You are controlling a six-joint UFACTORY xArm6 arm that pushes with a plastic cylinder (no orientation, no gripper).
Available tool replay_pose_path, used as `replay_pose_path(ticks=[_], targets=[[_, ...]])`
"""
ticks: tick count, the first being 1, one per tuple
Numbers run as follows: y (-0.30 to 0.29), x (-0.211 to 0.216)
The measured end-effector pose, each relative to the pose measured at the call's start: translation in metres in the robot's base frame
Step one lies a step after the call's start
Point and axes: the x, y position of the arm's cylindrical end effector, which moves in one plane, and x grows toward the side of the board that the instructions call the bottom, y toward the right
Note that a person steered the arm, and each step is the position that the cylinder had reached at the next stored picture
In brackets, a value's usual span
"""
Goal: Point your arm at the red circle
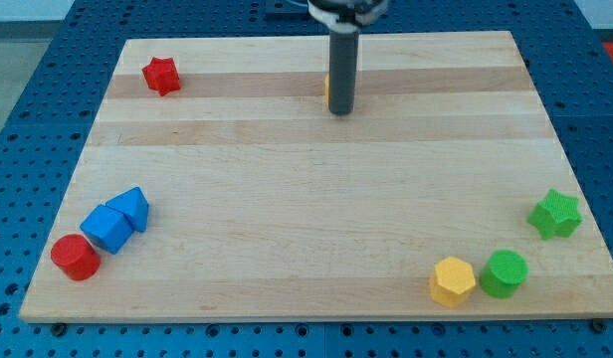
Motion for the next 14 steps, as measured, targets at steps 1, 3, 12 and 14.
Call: replay_pose_path(ticks=[1,3,12,14], targets=[[-0.003,-0.038],[-0.001,-0.043],[0.020,0.098],[-0.045,0.213]])
